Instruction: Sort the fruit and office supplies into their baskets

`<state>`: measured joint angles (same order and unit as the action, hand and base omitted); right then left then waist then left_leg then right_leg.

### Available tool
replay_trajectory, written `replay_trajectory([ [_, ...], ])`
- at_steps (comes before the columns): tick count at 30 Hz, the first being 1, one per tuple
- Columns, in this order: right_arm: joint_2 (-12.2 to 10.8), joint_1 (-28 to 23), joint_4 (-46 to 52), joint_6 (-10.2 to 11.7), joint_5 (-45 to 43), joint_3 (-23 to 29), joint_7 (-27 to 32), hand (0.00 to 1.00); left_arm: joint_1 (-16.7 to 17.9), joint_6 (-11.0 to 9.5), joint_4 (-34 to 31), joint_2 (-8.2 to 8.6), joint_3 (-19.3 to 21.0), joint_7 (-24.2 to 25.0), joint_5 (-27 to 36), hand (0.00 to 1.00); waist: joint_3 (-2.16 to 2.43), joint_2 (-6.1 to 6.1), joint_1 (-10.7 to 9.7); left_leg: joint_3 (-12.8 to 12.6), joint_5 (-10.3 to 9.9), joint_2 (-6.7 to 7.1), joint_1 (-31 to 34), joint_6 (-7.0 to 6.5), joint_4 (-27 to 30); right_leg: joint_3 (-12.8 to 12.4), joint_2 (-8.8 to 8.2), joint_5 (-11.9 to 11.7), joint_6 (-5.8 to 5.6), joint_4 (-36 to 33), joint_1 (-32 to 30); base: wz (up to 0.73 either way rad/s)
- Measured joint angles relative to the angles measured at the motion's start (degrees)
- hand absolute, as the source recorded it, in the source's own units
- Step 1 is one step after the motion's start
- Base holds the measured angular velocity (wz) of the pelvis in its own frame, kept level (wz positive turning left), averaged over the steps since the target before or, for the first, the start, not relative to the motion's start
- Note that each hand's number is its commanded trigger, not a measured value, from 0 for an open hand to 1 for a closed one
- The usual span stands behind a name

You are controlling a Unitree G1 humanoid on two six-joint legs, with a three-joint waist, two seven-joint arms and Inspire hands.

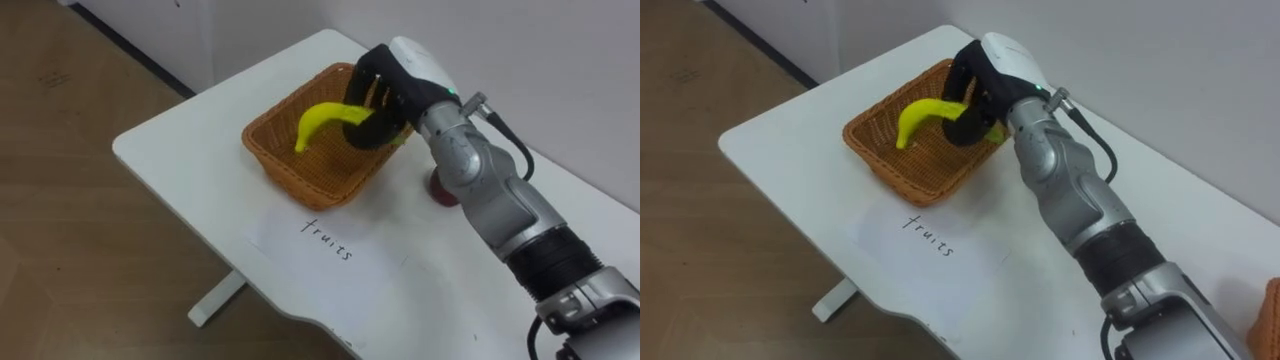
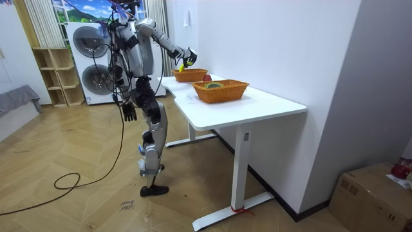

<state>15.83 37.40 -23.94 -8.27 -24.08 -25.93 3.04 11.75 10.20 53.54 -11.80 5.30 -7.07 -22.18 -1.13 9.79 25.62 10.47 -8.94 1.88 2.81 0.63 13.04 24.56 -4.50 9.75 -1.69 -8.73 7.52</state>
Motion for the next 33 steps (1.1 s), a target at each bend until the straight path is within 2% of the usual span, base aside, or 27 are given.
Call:
replay_trajectory([
  [3,0.0,0.0,0.0,0.0,0.0,0.0,0.1,0.00,-0.1,0.0,0.1,0.02,0.0,0.0,0.0,0.00,-0.02,-0.02,-0.1,0.5,0.0,0.11,0.4,0.00,0.3,0.8,-0.02,0.0,0.00,0.0,0.0,0.08],
  [20,0.0,0.0,-0.6,0.2,0.0,0.0,1.2,0.00,-0.3,0.2,1.6,0.92,0.0,0.0,0.1,0.00,-0.16,-0.21,0.1,0.5,0.0,0.15,0.4,0.02,0.5,0.8,-0.04,0.0,-0.03,0.0,0.1,0.01],
  [33,0.0,0.0,-0.6,0.2,0.1,0.0,1.7,0.00,-1.0,0.2,1.6,0.74,0.1,-0.2,0.0,0.00,0.06,0.79,-0.1,0.2,0.1,0.08,0.4,-0.03,0.2,0.7,-0.09,0.0,-0.03,0.0,-0.2,0.00],
])
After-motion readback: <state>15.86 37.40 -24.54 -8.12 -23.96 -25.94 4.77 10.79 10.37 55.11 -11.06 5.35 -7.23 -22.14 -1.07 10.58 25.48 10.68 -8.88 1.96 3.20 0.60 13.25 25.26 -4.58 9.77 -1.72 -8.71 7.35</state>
